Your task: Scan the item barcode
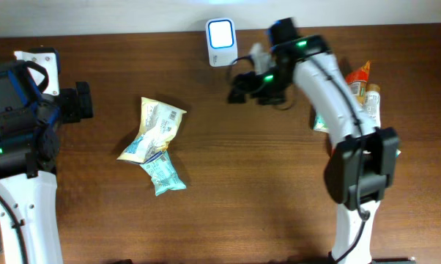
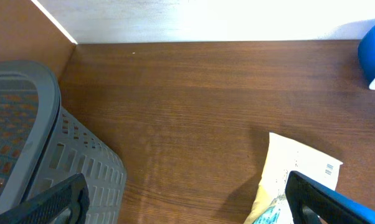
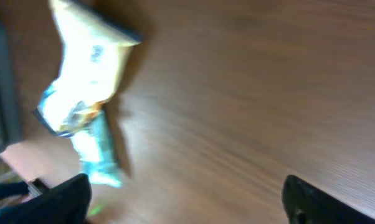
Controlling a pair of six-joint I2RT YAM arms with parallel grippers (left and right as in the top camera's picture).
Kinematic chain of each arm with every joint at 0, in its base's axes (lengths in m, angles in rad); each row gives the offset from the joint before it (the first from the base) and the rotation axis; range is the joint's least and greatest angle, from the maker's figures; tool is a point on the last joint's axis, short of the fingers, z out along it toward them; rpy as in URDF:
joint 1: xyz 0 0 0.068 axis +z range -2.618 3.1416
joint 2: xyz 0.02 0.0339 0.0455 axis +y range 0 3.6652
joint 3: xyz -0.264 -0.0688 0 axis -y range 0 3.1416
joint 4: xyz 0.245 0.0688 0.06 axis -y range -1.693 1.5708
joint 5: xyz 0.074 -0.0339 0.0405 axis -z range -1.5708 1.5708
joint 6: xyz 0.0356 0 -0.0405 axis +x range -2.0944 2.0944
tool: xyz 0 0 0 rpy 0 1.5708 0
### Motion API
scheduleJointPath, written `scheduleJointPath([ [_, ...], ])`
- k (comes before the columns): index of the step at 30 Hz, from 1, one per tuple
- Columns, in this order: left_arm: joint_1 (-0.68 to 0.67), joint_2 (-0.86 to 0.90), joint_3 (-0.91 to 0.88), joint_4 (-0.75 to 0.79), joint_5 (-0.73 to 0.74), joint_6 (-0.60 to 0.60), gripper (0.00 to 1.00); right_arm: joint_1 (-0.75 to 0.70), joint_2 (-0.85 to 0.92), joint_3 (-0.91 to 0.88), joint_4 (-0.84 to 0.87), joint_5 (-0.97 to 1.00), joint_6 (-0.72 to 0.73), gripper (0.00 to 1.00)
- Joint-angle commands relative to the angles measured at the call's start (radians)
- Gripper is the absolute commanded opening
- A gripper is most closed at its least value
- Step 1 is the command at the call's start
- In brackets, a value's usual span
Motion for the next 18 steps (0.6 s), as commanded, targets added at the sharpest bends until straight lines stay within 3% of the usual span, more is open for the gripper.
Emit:
scheduleJointPath([
  [1, 0.005, -0.001, 0.01, 0.002, 0.011, 0.013, 0.99, 0.193, 0.046, -0.012, 0.08, -0.036, 0.109, 0.64],
  [2, 0.005, -0.001, 0.01, 0.002, 0.011, 0.013, 0.99, 0.244, 0.058, -0.012, 0.11, -0.035, 0.13, 0.41],
  [3, 0.005, -0.001, 0.01, 0.002, 0.011, 0.013, 0.99, 0.293, 0.069, -0.012, 0.137, -0.035, 0.166, 0.27],
  [6, 0.005, -0.001, 0.01, 0.002, 0.011, 0.013, 0.99, 0.423, 0.11, -0.012, 0.198, -0.014, 0.255, 0.04],
  [11, 0.005, -0.001, 0.01, 0.002, 0.011, 0.013, 0.99, 0.526, 0.193, -0.012, 0.219, 0.012, 0.31, 0.04],
  [18, 0.005, -0.001, 0.01, 0.002, 0.011, 0.013, 0.99, 0.515, 0.294, -0.012, 0.165, -0.085, 0.315, 0.04],
])
